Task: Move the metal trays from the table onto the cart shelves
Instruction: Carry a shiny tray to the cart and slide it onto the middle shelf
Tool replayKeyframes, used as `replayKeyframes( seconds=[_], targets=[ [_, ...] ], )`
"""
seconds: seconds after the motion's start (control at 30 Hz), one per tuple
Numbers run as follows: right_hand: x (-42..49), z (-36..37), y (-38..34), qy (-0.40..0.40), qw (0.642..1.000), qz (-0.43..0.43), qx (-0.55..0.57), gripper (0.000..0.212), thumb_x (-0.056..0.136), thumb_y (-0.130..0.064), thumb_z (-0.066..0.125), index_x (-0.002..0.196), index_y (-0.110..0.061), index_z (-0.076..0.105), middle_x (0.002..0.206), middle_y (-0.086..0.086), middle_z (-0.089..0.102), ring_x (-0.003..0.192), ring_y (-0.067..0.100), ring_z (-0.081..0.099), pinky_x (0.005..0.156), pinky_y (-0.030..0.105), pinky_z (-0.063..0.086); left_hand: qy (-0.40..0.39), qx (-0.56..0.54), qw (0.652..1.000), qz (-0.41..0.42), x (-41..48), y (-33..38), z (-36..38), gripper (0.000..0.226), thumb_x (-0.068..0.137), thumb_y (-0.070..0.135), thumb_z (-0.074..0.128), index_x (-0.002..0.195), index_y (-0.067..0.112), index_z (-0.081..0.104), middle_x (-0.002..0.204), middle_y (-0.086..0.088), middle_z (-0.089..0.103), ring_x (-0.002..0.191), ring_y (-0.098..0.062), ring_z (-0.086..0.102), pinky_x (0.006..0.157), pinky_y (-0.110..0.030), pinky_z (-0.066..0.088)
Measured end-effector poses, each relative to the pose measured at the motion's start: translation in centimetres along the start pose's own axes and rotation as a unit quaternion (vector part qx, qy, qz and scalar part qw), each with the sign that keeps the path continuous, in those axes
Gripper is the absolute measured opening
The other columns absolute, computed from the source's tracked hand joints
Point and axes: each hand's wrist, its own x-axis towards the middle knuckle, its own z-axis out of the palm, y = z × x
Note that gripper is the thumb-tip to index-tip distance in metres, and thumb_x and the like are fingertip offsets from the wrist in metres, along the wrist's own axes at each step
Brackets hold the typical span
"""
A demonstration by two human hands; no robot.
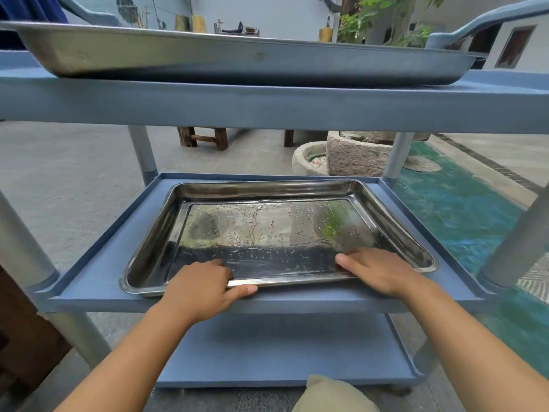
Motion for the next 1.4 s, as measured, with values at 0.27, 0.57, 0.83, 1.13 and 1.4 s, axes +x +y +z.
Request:
replayKeyframes(
  seconds=[0.27, 0.57, 0.83, 1.13, 1.4],
  targets=[
    [3.2, 0.1, 2.0, -0.001, 1.0, 0.01, 0.002, 0.086, 0.071, -0.094, 0.009, 0.109, -0.043, 0.068, 0.129, -0.022, 0.059, 0.113, 0.011, 0.058, 0.089, 0.037, 0.049, 0.01, -0.003, 1.0, -0.027, 1.1, 1.2, 0.3, 0.09, 0.071, 0.092, 0.003, 0.063, 0.019, 0.055, 0.076, 0.005, 0.05, 0.062, -0.017, 0.053, 0.057, -0.034, 0.041],
    [5.4, 0.5, 3.9, 0.052, 0.999, 0.005, -0.014, 0.07, 0.072, -0.092, 0.012, 0.089, -0.049, 0.065, 0.1, -0.016, 0.071, 0.096, 0.012, 0.063, 0.076, 0.03, 0.047, 0.023, -0.012, 0.998, -0.052, 1.7, 2.6, 0.4, 0.085, 0.069, 0.092, 0.001, 0.062, 0.022, 0.048, 0.073, 0.006, 0.044, 0.058, -0.018, 0.048, 0.054, -0.033, 0.034],
    [6.7, 0.5, 4.8, 0.061, 0.998, 0.008, -0.031, 0.06, 0.08, -0.083, 0.02, 0.081, -0.047, 0.068, 0.082, -0.014, 0.069, 0.082, 0.014, 0.062, 0.067, 0.028, 0.042, 0.033, -0.012, 0.997, -0.061, 2.2, 3.1, 0.6, 0.084, 0.073, 0.091, 0.005, 0.061, 0.021, 0.05, 0.072, 0.006, 0.045, 0.057, -0.019, 0.048, 0.051, -0.032, 0.031],
    [8.4, 0.4, 5.7, 0.067, 0.997, 0.025, -0.016, 0.052, 0.08, -0.079, 0.028, 0.074, -0.047, 0.068, 0.077, -0.014, 0.068, 0.08, 0.01, 0.061, 0.069, 0.029, 0.045, 0.026, -0.014, 0.997, -0.068, 2.8, 3.7, 0.6, 0.082, 0.071, 0.09, 0.0, 0.059, 0.022, 0.044, 0.069, 0.005, 0.039, 0.056, -0.02, 0.044, 0.055, -0.033, 0.033],
    [8.9, 0.4, 6.1, 0.071, 0.997, 0.038, -0.001, 0.047, 0.08, -0.076, 0.032, 0.076, -0.047, 0.069, 0.073, -0.015, 0.068, 0.075, 0.004, 0.06, 0.066, 0.028, 0.045, 0.026, -0.011, 0.997, -0.077, 3.1, 3.9, 0.9, 0.085, 0.07, 0.091, -0.002, 0.058, 0.022, 0.046, 0.07, 0.005, 0.041, 0.054, -0.019, 0.043, 0.052, -0.033, 0.031]
  ],
)
